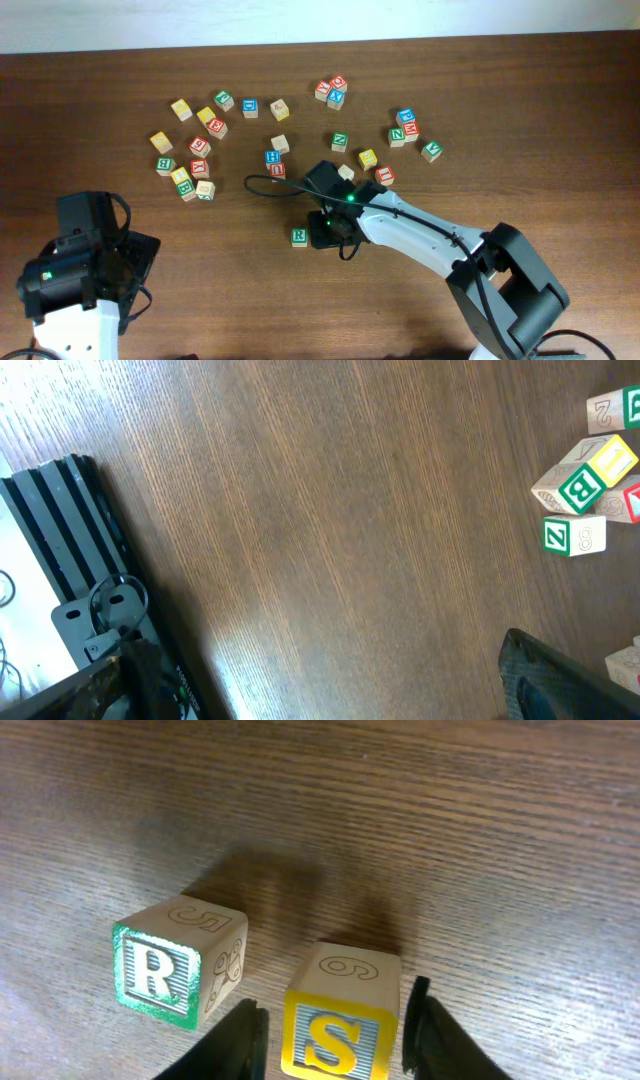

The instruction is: Spell out RSS

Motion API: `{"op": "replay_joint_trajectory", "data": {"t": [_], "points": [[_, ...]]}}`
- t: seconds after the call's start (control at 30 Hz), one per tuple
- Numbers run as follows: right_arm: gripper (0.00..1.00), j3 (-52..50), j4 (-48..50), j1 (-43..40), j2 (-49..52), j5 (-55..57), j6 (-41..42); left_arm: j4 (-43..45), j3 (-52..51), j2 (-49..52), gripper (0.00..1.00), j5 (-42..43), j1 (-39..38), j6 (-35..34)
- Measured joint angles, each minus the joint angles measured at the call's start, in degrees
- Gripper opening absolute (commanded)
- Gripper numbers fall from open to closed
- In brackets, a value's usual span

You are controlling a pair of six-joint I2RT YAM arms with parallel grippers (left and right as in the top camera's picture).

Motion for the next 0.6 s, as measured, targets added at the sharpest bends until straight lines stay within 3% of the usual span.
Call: {"op": "replay_joint_trajectory", "data": {"t": [0.3, 0.6], "points": [[0.43, 0.0, -1.2, -1.9, 0.0, -1.1, 0.0, 0.0, 0.0, 0.0, 0.99, 0.0, 0.0, 0.0], [0.45, 4.5, -1.8, -4.7, 0.0, -9.1, -2.7, 0.0, 0.0, 0.0, 0.99, 0.0, 0.0, 0.0]]}}
